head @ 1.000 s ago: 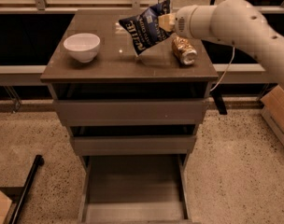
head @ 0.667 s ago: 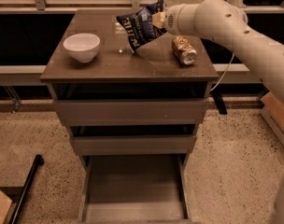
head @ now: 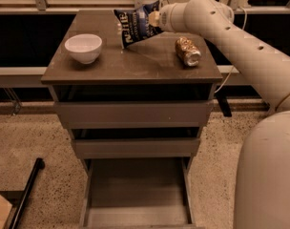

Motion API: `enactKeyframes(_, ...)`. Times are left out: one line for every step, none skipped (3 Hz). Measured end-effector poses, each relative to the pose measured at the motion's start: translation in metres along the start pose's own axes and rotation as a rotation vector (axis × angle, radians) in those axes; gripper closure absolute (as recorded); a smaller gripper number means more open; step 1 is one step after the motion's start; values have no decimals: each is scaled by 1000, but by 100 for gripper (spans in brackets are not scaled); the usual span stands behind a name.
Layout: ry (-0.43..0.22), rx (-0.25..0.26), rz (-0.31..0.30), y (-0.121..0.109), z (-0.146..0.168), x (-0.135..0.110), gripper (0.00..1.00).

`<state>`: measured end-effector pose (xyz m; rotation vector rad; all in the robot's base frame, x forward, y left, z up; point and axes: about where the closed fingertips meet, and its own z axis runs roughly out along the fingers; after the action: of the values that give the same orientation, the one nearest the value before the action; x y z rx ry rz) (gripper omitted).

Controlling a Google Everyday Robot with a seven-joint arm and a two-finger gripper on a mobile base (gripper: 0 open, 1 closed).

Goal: Pick blue chip bag from bottom drawer and place on counter

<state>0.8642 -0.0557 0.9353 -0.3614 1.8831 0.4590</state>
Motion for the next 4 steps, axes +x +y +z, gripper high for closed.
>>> enactKeyframes(3,-4,0,3,3,2,55)
enactKeyframes(5,-7,0,4,5,3,31)
enactKeyframes(7,-10,0,6,7,4,8)
enactKeyframes(9,-12,1,7,8,5,0)
